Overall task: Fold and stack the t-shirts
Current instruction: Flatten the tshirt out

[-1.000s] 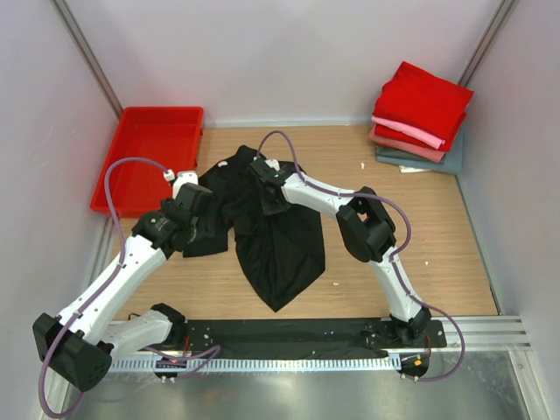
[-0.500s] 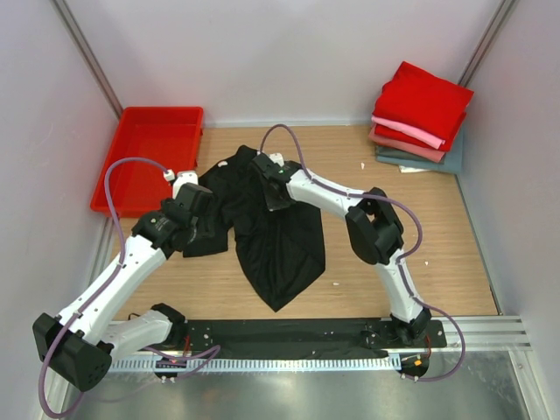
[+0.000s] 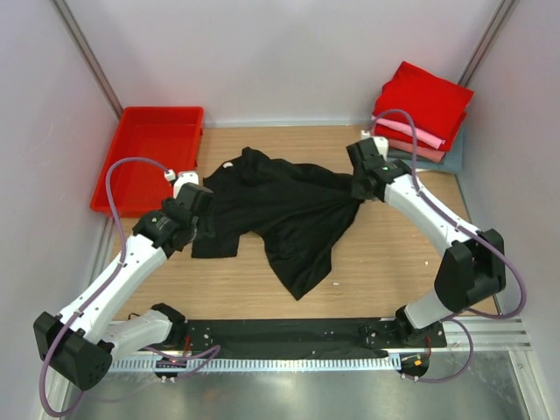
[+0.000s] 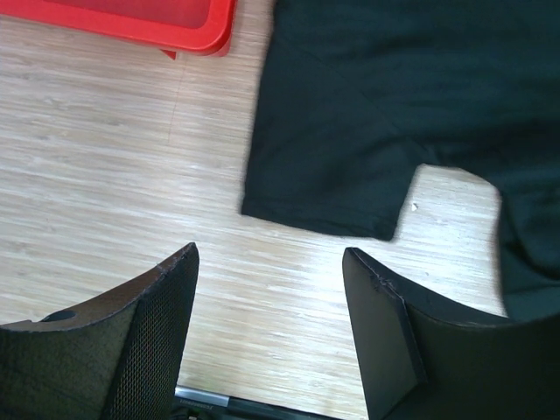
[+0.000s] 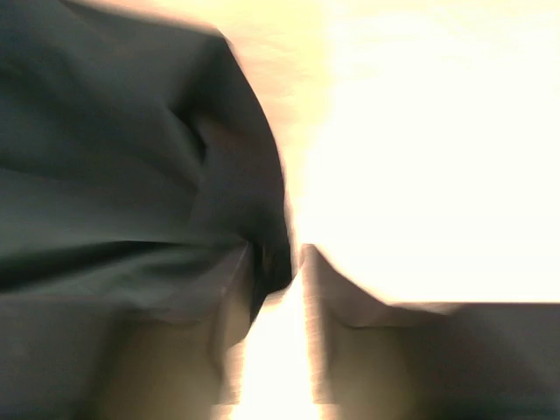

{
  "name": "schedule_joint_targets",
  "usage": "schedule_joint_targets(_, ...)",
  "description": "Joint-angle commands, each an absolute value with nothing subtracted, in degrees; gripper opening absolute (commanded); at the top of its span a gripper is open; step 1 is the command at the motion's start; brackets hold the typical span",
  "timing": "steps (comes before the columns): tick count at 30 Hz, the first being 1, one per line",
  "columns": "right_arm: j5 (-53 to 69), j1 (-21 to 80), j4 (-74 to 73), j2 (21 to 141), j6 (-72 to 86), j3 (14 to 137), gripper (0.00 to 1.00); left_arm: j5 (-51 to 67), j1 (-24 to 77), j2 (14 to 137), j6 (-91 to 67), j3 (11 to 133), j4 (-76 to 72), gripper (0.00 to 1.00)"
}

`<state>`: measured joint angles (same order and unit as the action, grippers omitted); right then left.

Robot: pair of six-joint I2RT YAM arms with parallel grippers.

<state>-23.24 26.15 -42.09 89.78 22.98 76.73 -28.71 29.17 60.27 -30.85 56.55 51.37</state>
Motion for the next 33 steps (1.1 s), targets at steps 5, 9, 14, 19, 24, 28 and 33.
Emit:
schedule_joint_targets(5, -21.01, 18.63, -39.90, 85.26, 24.25, 67.67, 0.87, -25.14, 29.00, 61.17, -31.64, 57.83, 51.24, 0.66)
schedule_joint_targets(9, -10.22, 19.68, -35.87, 79.21, 27.76, 64.53, 0.88, -22.68, 29.00, 61.00, -34.44, 56.70, 51.24, 0.66)
schedule_joint_targets(14, -5.36, 34.08, -32.61, 70.77, 34.62, 55.92, 0.86, -18.64, 29.09, 61.25, -38.05, 53.53, 48.25, 0.66)
schedule_joint_targets(19, -4.22, 42.44, -29.45, 68.38, 42.18, 46.60, 0.73, -17.75, 29.36, 61.87, -42.88, 48.88, 41.86, 0.65)
schedule_joint_targets(24, -4.92, 44.56, -27.33, 66.97, 45.70, 40.00, 0.70, -19.24, 29.36, 62.83, -46.23, 42.28, 34.99, 0.64)
schedule_joint_targets(28, -3.17, 45.44, -25.84, 66.71, 46.84, 38.50, 0.70, -20.39, 29.36, 64.77, -46.67, 40.43, 31.83, 0.64)
schedule_joint_targets(33, -2.46, 46.49, -23.03, 68.81, 47.55, 37.97, 0.70, -21.00, 29.36, 67.41, -47.11, 38.59, 28.75, 0.65)
